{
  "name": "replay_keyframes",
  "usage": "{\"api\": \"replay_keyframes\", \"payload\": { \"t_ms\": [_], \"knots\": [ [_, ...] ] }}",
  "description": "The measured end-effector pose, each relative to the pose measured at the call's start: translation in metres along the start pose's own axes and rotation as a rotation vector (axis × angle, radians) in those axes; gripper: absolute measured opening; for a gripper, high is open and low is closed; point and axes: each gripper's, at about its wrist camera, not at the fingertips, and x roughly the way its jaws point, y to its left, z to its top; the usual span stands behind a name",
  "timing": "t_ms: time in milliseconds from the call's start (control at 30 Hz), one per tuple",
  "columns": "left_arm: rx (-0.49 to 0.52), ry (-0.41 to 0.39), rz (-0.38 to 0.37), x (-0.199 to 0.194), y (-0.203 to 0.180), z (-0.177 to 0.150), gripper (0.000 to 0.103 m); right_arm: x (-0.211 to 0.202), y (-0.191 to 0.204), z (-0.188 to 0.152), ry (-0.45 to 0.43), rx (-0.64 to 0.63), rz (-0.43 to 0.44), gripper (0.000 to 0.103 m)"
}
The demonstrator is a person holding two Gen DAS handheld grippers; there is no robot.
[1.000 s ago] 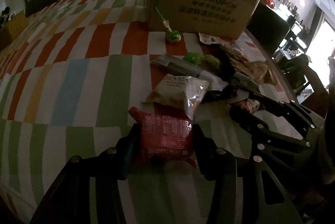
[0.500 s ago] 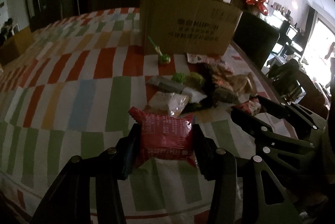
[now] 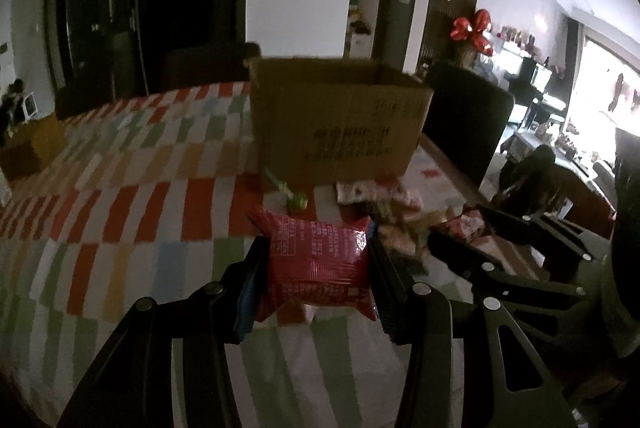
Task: Organize snacks
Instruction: 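Drop the red bag into the box with the left tool while the right tool drops its packet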
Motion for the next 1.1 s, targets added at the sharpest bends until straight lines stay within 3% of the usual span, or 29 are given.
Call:
{"api": "replay_keyframes", "payload": {
  "t_ms": [700, 1100],
  "knots": [
    [0.086, -0.165, 0.027, 0.02, -0.001, 0.11, 0.048, 0.006, -0.035, 0.106, -0.177, 0.013, -0.048, 0.052],
    [0.05, -0.088, -0.008, 0.062, 0.013, 0.161, 0.048, 0.041, -0.057, 0.167, -0.139, 0.033, -0.053, 0.052]
  ]
}}
